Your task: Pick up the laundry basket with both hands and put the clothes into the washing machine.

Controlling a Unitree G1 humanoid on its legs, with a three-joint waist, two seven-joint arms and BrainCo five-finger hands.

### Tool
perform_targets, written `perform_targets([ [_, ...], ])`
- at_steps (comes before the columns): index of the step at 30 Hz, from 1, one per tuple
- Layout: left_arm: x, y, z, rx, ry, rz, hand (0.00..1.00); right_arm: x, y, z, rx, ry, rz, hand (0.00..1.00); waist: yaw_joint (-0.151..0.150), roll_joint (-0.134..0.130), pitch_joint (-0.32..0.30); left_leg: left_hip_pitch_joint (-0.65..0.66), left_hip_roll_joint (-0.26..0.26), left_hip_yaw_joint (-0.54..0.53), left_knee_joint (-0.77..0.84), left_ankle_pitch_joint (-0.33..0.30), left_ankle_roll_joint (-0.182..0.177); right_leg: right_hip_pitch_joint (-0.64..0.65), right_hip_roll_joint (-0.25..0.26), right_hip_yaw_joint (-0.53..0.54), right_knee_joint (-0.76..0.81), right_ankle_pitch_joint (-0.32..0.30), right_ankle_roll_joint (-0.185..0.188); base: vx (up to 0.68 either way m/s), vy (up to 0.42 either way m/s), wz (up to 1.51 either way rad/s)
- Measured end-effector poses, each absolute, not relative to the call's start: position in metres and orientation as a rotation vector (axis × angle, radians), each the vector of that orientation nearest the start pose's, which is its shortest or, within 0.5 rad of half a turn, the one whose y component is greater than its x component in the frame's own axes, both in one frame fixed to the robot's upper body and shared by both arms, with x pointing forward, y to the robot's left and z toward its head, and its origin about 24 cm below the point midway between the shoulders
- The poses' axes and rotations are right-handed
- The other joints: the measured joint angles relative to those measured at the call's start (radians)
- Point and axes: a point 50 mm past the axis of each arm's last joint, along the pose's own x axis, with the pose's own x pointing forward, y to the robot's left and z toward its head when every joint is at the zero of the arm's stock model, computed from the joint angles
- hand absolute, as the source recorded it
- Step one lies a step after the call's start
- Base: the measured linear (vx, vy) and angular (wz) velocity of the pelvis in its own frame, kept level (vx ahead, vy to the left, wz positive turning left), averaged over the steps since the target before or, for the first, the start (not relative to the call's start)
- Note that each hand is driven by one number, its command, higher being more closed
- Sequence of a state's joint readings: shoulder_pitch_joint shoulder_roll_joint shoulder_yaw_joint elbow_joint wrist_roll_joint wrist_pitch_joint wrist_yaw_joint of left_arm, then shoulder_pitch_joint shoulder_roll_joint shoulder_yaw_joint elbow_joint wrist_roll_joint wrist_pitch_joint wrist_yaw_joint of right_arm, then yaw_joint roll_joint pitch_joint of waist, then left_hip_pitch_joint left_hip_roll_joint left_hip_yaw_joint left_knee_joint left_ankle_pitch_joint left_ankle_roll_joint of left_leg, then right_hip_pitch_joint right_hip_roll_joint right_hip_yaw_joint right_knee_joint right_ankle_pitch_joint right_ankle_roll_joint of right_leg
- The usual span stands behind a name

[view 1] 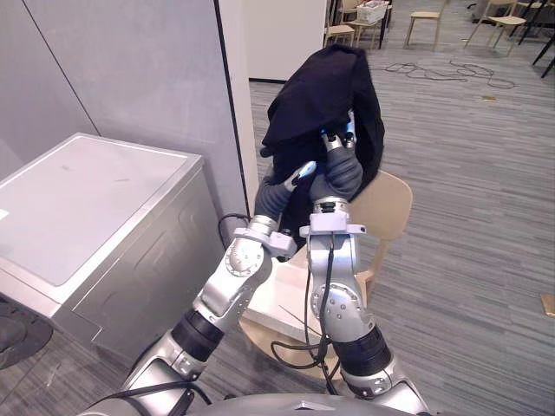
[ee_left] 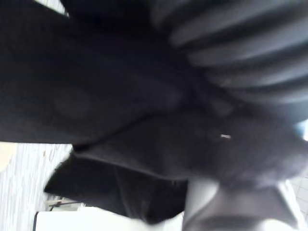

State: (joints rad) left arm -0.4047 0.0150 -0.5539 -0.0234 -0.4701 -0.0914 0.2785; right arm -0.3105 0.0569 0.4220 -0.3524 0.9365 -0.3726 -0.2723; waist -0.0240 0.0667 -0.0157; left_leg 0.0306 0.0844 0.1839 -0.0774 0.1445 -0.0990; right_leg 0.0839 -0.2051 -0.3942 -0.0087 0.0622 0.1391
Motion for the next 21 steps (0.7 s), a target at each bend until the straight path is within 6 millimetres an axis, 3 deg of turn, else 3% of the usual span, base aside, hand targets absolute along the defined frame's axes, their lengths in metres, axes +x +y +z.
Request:
perform_targets([
  [21,0.272,-0.0037,0.1415,-0.367,-0.251,-0.477,1.0,0.2429,-0.0704,0.197,1.185,-0.52,0.313,1.0,-0.037,-0.018,-0.031,-0.015,-0.02,-0.003,0.0,0.004,0.003,-0.014,-0.02,-0.001,0.0,0.01,-0.006,-0.02,0.002,0.0],
])
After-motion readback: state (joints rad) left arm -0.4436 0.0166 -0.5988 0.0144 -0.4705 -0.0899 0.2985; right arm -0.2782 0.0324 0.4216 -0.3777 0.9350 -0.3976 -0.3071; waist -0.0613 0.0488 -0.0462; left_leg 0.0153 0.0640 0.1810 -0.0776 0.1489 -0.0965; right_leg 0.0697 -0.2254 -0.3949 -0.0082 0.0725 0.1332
